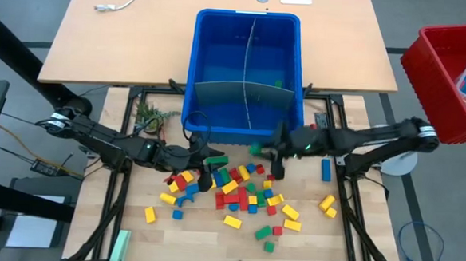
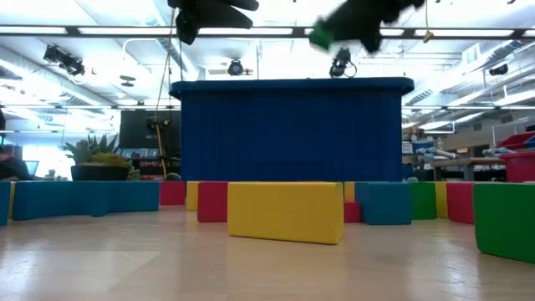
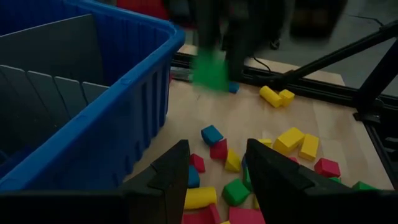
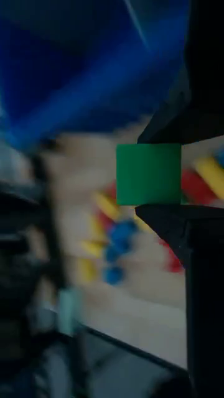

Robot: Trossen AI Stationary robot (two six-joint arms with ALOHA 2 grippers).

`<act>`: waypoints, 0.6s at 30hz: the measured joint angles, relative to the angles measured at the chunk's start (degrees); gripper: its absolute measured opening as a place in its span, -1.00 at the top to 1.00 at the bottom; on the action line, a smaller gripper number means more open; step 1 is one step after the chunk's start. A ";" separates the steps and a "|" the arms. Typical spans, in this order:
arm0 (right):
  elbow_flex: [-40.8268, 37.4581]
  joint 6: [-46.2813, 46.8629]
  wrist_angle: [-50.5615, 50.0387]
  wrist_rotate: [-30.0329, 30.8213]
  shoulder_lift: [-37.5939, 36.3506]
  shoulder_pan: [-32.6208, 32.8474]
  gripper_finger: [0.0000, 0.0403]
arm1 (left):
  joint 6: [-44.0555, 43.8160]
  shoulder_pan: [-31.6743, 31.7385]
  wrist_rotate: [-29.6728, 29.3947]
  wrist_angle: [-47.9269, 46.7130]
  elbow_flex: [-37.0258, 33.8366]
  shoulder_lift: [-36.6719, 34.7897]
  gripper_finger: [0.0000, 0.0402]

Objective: Sort blocks
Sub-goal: Put the green block with the other green blocks into the blue bin

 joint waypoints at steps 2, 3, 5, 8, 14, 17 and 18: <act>2.47 -3.56 0.03 3.99 -1.95 -1.78 0.43 | 0.00 0.00 0.00 0.02 0.00 0.00 0.17; 3.68 -5.68 -0.05 6.02 -2.61 -2.96 0.43 | 0.00 0.00 0.00 0.04 0.00 0.00 0.17; 6.14 -9.71 0.16 9.12 -3.28 -6.12 0.43 | 0.00 0.00 0.00 -0.01 0.00 0.00 0.17; 8.82 -14.70 -0.64 10.58 -3.27 -12.34 0.43 | 0.00 0.00 0.00 0.06 0.00 0.00 0.17; 9.88 -18.58 -3.12 9.23 -1.64 -26.04 0.43 | 0.00 0.00 0.00 0.07 0.00 0.00 0.17; 9.88 -18.72 -3.12 7.27 0.19 -32.36 0.42 | 0.00 0.00 0.00 0.38 0.00 0.02 0.17; 9.88 -18.74 -3.14 6.84 0.99 -34.17 0.42 | 0.00 0.00 0.00 0.47 0.00 0.01 0.17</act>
